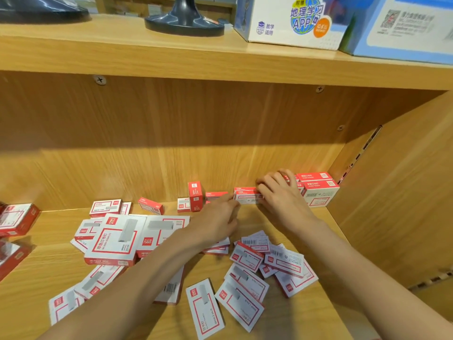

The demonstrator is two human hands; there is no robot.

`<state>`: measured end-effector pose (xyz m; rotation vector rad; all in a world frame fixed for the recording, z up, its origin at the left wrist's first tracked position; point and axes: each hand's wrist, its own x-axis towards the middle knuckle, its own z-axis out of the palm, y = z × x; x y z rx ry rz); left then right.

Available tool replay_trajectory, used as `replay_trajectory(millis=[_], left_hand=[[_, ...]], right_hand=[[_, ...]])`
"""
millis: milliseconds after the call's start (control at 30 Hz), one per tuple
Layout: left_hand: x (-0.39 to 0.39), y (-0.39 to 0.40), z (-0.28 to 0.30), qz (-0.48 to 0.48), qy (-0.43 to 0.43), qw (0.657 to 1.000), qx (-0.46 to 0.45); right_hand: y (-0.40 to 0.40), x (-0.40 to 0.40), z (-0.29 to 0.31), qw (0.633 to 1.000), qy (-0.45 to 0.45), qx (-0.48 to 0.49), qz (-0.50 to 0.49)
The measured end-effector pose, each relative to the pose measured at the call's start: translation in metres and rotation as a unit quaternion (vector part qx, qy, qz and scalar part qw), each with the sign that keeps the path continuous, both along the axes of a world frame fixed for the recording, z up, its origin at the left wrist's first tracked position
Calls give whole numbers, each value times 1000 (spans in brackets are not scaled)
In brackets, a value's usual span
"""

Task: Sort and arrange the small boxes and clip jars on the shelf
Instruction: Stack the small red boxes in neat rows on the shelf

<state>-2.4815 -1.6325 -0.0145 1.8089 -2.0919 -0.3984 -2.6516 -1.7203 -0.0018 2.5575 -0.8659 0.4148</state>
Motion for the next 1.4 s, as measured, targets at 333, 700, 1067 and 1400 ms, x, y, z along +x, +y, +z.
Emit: replay_trajectory(millis=[333,700,1067,1400], left_hand=[[3,0,8,-3,8,999,48],[28,36,20,20,55,994,-89],[52,78,10,-6,-115,993,-27],[57,83,10,10,-123,992,10]], right_hand=[[0,8,-11,996,-48,-3,-74],[18,-2,2,991,-99,57,-66],[69,48,19,879,11,476,28],[87,62,18,915,103,390,23]])
